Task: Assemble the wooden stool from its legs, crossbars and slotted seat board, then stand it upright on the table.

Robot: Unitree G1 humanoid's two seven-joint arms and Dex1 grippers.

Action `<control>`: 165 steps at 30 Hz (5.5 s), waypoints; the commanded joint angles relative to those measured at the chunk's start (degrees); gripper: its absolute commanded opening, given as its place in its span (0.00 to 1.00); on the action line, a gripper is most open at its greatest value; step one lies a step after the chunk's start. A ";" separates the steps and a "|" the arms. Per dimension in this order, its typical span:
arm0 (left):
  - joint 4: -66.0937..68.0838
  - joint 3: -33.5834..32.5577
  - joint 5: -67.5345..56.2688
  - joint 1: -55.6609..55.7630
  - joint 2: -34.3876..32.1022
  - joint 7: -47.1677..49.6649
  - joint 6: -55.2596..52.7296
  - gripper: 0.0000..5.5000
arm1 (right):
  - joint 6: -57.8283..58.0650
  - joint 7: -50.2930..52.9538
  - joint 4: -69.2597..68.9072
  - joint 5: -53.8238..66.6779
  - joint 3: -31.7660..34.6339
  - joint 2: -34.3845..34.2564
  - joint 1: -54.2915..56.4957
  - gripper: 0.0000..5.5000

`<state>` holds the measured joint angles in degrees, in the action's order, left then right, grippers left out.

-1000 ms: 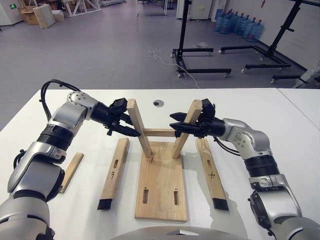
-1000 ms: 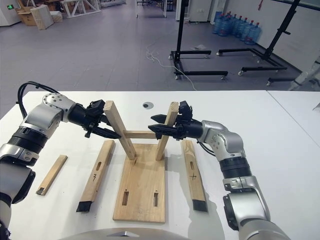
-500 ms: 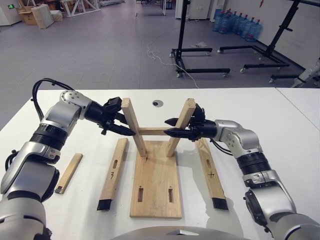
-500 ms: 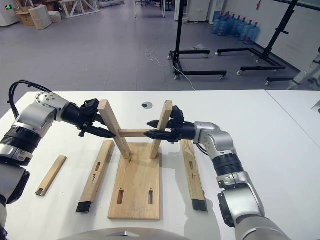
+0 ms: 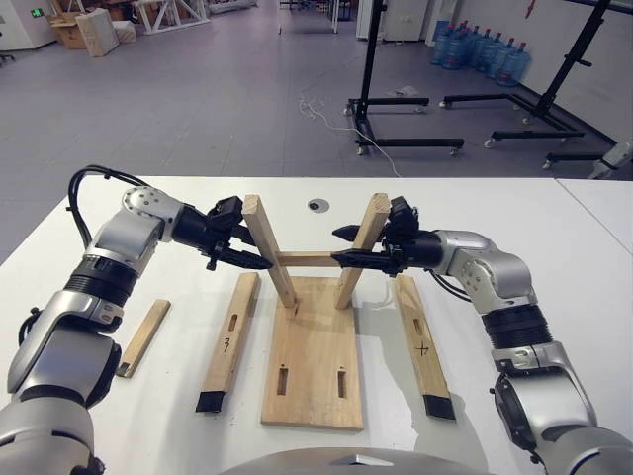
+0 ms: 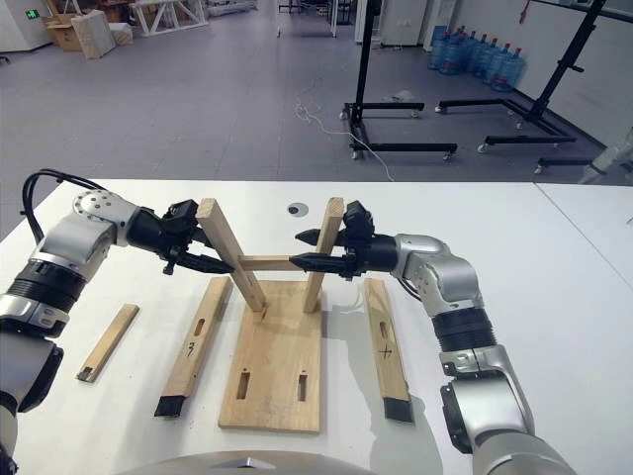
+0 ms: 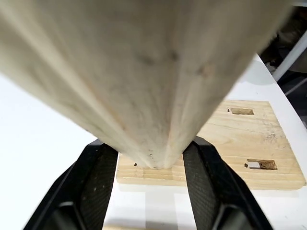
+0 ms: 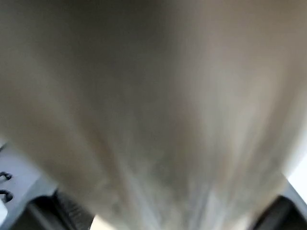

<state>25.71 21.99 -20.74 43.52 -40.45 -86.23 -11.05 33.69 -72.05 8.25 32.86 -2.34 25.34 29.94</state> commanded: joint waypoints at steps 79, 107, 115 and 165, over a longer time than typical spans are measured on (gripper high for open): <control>-47.48 -49.71 8.65 -58.49 3.60 43.88 -22.67 0.63 | 2.85 24.49 -11.46 21.95 26.18 -1.83 -8.22 0.62; -42.65 -39.21 9.75 -74.90 11.88 55.77 -18.70 0.23 | 4.53 25.86 -13.41 24.35 25.15 3.16 -9.52 0.62; -51.87 -39.83 5.84 -71.33 14.70 59.09 -17.34 0.23 | 5.72 24.54 -10.97 25.04 24.84 4.93 -7.07 0.62; -55.11 -15.15 20.02 -43.39 9.79 51.73 11.25 0.23 | 12.43 46.72 -17.49 42.31 7.40 -20.13 -9.79 0.51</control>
<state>-30.24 7.10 -0.79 0.14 -29.82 -33.81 0.50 46.67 -25.31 -9.13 76.38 5.04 5.69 19.55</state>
